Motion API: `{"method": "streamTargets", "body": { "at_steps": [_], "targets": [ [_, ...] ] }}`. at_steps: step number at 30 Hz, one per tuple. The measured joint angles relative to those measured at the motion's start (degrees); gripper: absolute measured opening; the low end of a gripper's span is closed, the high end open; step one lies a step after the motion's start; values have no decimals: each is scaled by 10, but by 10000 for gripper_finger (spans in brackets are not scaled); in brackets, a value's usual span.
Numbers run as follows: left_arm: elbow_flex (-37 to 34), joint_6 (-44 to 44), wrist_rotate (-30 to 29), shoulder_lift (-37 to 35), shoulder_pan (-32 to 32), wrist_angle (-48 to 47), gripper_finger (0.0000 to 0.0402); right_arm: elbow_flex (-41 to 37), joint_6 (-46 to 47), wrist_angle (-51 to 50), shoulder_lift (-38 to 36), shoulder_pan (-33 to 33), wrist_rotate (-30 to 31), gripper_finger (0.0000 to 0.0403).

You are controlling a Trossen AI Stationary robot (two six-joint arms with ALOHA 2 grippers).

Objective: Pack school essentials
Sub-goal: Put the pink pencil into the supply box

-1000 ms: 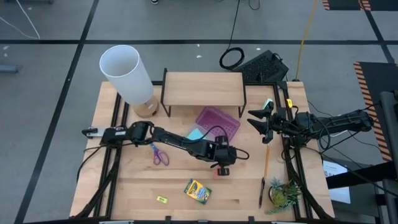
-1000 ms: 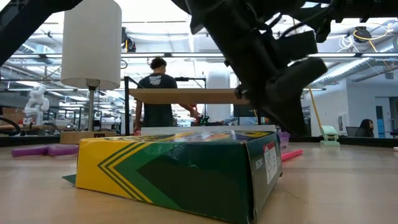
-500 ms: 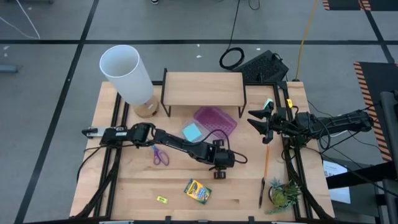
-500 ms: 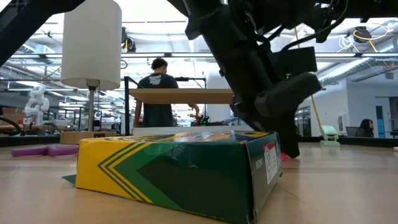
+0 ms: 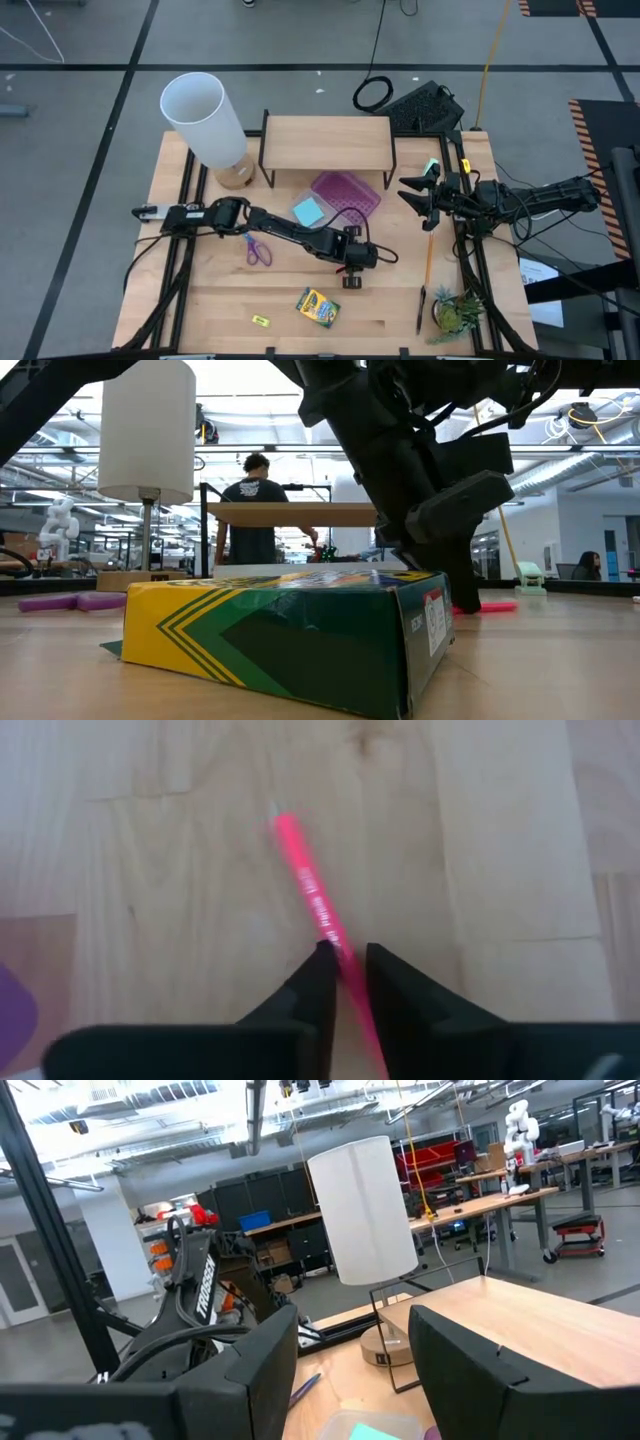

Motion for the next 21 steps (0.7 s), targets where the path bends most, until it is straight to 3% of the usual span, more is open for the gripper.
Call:
{"method": "streamTargets", "body": {
  "at_steps": [7,21],
  "targets": [
    [0,19,17,0,0,6,8,0,0,0,0,0,0,185],
    [-4,51,6,-15,-6,72,2,0,0,-3,-3,0,-14,185]
  ]
}}
